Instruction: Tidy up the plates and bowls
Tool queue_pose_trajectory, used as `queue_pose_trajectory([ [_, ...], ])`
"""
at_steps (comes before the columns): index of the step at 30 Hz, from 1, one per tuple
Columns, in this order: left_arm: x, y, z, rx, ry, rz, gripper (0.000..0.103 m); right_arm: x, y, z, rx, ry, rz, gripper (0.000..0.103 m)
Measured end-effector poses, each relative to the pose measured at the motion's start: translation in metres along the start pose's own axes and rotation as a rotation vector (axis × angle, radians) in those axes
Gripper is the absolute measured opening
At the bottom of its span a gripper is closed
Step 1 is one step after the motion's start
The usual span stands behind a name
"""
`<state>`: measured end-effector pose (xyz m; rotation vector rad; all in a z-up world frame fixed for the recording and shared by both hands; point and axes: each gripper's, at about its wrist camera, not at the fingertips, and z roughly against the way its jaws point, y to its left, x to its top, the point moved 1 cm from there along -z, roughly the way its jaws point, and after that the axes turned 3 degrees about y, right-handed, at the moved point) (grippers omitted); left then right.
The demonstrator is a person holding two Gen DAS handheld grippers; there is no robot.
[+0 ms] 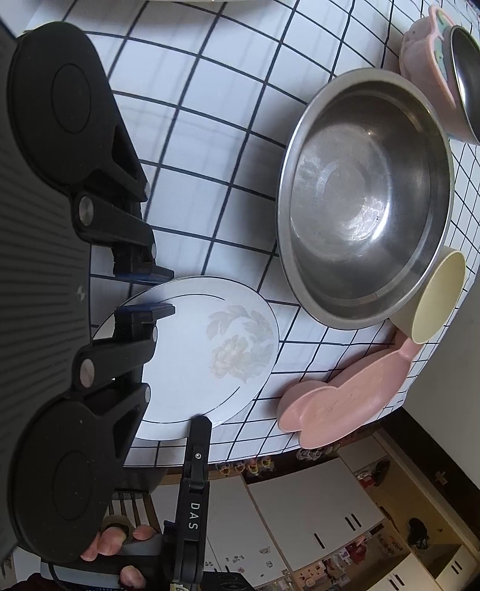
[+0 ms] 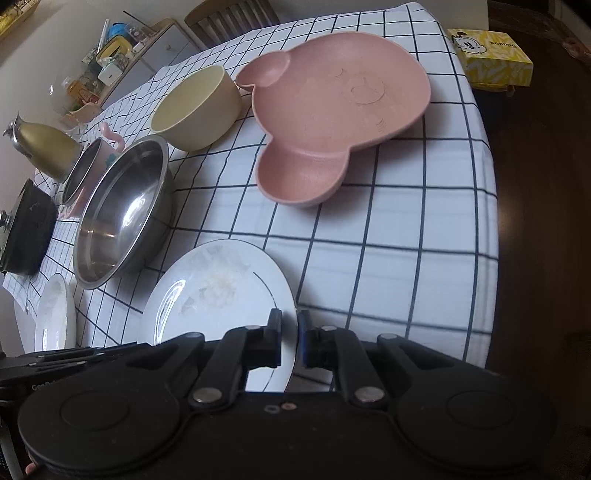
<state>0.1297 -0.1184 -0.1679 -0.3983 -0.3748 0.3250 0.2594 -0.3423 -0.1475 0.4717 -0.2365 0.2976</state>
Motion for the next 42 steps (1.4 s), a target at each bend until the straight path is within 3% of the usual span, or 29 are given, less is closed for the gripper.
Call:
queue_pose_trajectory([
  [14, -0.017, 0.016, 0.059, -0.034, -0.054, -0.042, 0.011, -0.032, 0.046, 0.034, -0.003, -0.068, -0.014, 0.009],
  [21, -0.02, 0.042, 0.092, -0.046, -0.081, -0.037, 0.011, -0.04, 0.085, 0.045, 0.001, -0.095, -0.001, 0.008],
  [29, -0.022, 0.096, 0.128, -0.025, -0.103, -0.013, 0.011, -0.045, 0.144, 0.035, 0.026, -0.104, 0.039, 0.007],
  [42, -0.02, 0.196, 0.165, 0.035, -0.1, 0.025, 0.011, -0.058, 0.234, -0.027, 0.059, -0.048, 0.067, 0.007],
])
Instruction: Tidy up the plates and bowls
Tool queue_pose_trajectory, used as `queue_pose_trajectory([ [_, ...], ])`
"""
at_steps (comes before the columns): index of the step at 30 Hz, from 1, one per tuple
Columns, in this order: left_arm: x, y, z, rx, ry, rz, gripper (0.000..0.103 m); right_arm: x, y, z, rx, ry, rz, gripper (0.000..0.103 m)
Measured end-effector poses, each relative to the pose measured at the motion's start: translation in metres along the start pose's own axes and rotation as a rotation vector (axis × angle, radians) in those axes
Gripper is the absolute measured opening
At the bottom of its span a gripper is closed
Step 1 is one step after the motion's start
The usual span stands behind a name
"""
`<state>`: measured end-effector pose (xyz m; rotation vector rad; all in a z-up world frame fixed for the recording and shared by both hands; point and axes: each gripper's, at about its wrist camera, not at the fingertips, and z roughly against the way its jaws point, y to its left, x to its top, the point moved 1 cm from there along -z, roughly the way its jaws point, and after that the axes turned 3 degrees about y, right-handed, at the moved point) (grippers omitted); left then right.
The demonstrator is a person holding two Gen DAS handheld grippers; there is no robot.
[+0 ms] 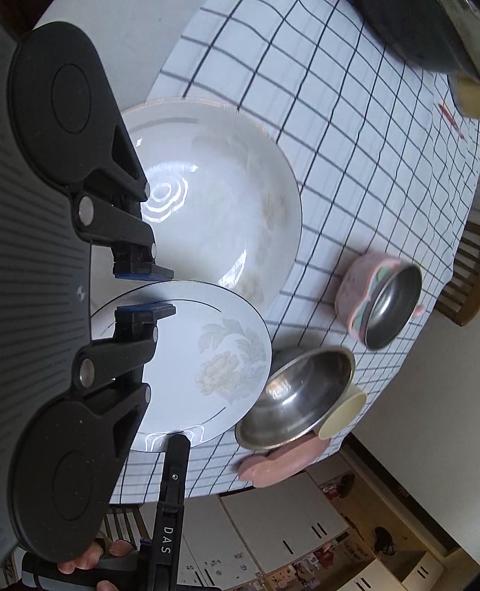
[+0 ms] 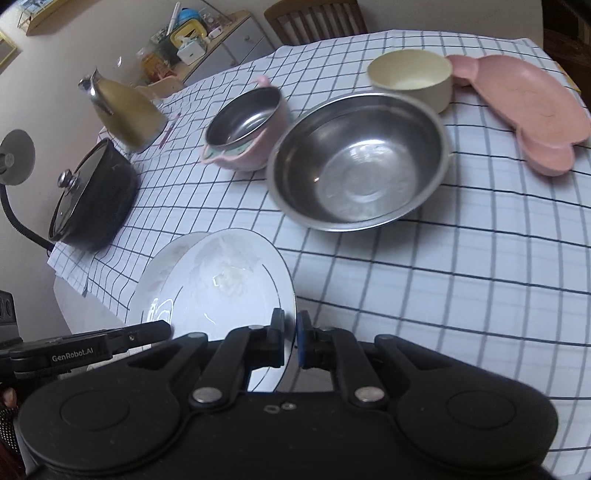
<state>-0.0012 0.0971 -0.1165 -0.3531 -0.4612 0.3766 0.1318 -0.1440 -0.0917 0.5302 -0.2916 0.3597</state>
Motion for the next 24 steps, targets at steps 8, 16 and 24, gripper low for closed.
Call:
queue_pose_trajectory([
  [8, -0.003, 0.044, -0.006, 0.003, 0.04, -0.009, 0.011, -0.01, 0.028, -0.036, -0.007, 0.028, -0.014, 0.007],
  [16, 0.002, 0.066, -0.011, 0.01, 0.064, -0.02, 0.011, -0.015, 0.046, -0.058, -0.03, 0.043, -0.03, 0.007],
  [24, 0.009, 0.075, -0.014, -0.003, 0.078, -0.036, 0.011, -0.013, 0.055, -0.064, -0.052, 0.022, -0.034, 0.007],
])
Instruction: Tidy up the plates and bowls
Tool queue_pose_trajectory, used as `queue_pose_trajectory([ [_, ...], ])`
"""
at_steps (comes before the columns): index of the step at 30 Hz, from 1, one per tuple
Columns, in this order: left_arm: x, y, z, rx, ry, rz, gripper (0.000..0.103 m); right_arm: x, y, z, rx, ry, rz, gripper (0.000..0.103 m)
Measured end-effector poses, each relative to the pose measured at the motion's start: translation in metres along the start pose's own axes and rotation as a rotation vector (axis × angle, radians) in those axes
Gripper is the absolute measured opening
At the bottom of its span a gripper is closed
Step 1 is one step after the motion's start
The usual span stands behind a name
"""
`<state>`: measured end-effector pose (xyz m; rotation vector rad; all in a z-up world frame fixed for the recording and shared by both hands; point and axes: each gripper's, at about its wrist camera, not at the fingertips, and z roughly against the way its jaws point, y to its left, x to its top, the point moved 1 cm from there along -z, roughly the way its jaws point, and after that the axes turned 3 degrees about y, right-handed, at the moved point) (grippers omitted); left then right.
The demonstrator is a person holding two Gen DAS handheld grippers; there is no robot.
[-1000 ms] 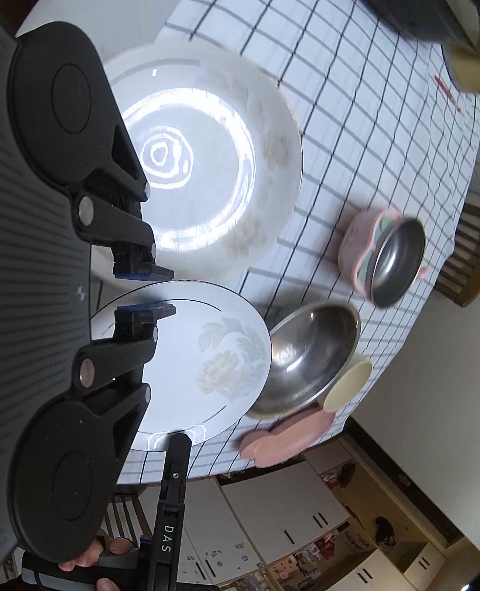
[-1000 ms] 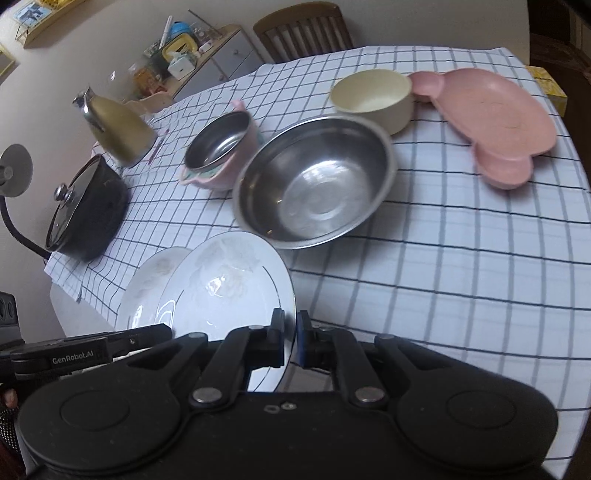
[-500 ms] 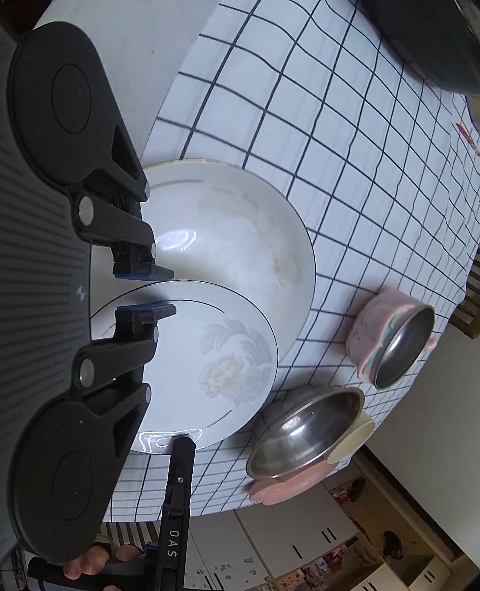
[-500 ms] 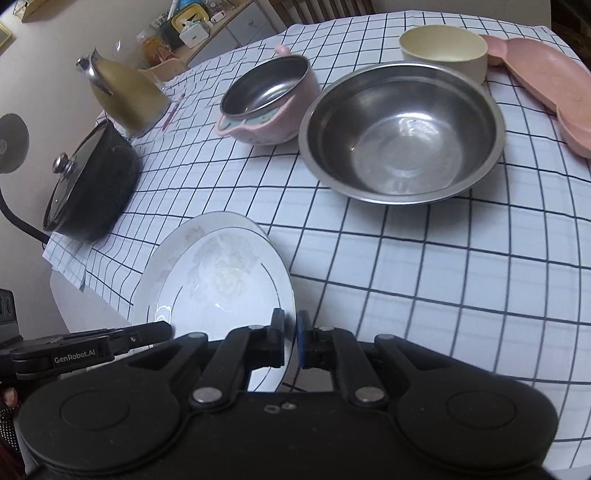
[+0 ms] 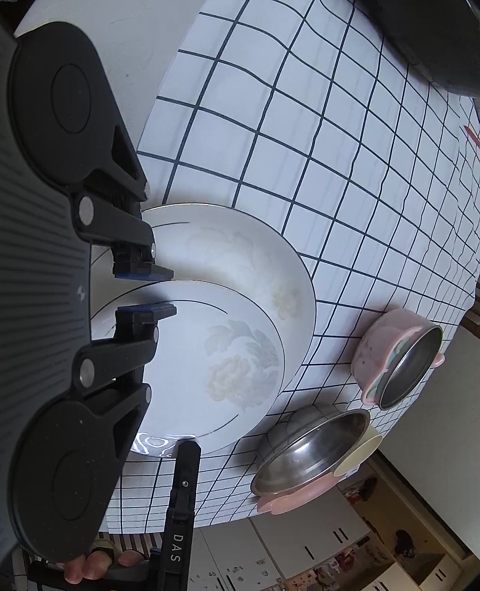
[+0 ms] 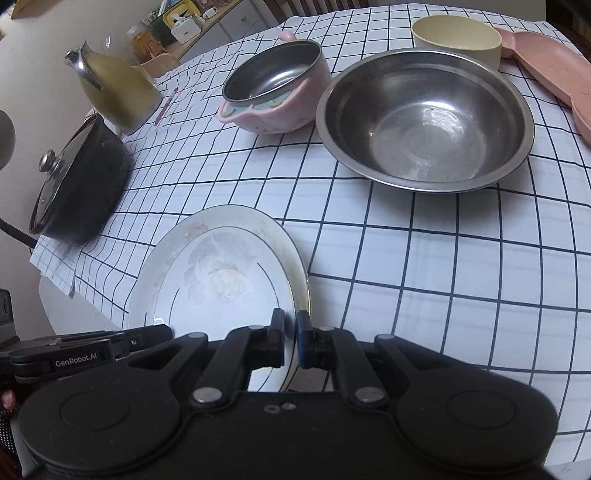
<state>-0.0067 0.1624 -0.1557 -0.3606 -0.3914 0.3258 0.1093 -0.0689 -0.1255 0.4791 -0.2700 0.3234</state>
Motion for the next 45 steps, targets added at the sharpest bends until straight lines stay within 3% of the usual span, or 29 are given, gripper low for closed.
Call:
queue_pose_trajectory([
  [11, 0.003, 0.01, -0.005, -0.016, 0.025, -0.001, 0.011, -0.001, 0.012, -0.006, -0.056, 0.021, -0.005, 0.007],
  [27, 0.01, 0.017, -0.001, -0.01, 0.025, -0.044, 0.011, 0.002, 0.013, -0.009, -0.051, 0.012, -0.014, 0.007],
  [45, 0.011, 0.003, 0.023, 0.026, -0.057, -0.129, 0.011, 0.004, 0.023, -0.028, -0.09, 0.027, 0.024, 0.009],
])
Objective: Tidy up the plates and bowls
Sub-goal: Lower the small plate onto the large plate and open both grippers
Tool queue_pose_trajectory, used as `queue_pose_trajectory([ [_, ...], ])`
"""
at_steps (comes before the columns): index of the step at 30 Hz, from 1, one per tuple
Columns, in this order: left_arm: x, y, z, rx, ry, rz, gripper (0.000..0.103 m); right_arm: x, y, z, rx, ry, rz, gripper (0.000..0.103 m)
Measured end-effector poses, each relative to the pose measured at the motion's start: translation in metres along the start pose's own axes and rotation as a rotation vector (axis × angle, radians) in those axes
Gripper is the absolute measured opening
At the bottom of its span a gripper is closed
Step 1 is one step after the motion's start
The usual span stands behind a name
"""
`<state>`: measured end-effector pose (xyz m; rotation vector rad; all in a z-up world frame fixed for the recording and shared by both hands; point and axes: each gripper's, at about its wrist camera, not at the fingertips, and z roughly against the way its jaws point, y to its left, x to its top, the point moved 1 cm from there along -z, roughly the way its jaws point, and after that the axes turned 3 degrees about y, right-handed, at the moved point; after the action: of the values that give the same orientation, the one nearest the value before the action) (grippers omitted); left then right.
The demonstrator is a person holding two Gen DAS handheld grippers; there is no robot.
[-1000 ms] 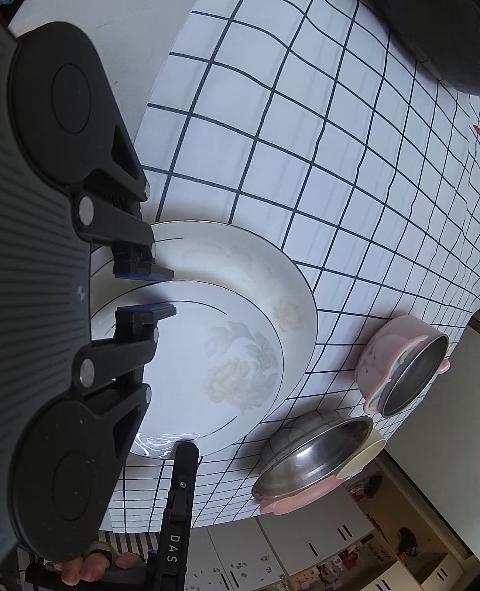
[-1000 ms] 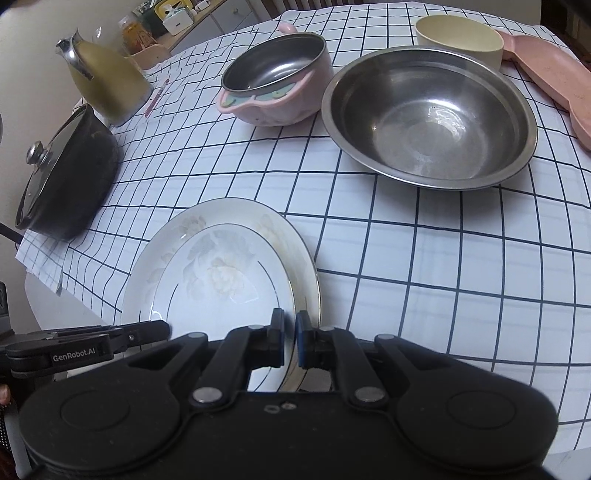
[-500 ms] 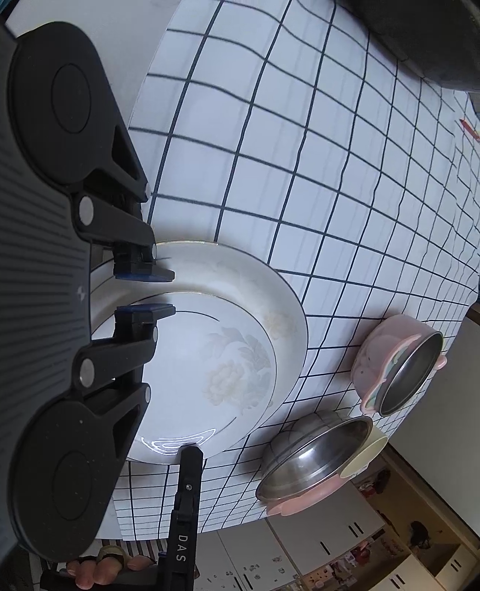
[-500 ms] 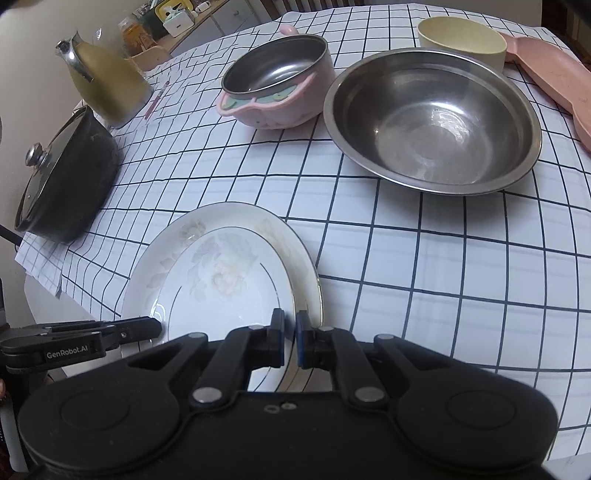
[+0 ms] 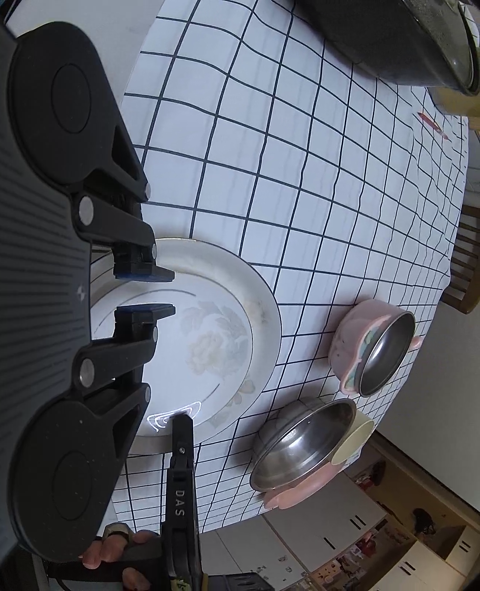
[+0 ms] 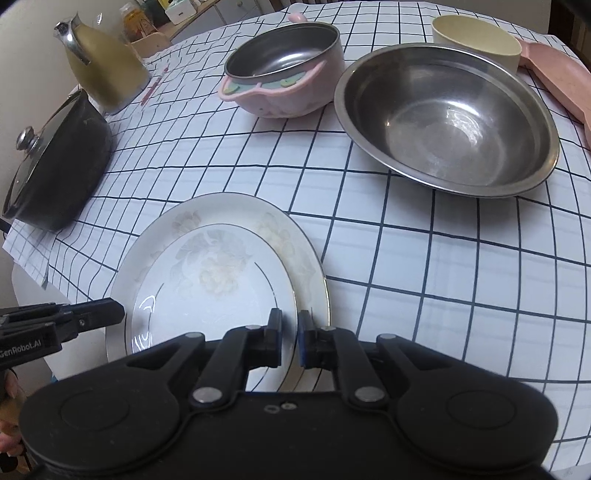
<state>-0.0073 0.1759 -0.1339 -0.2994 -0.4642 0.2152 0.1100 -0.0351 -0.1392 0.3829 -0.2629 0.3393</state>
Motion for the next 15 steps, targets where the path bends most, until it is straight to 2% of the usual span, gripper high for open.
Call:
queue_pose_trajectory([
  [6, -0.002, -0.006, -0.002, 0.003, 0.003, -0.025, 0.011, -0.001, 0.008, -0.005, -0.02, 0.0, 0.036, 0.009],
  [10, 0.0, -0.01, -0.001, 0.006, -0.001, -0.038, 0.011, -0.001, 0.01, 0.0, -0.019, -0.004, 0.047, 0.018],
  [15, 0.001, -0.019, 0.003, 0.024, -0.018, -0.072, 0.011, -0.005, 0.017, 0.013, -0.024, -0.027, 0.083, 0.021],
])
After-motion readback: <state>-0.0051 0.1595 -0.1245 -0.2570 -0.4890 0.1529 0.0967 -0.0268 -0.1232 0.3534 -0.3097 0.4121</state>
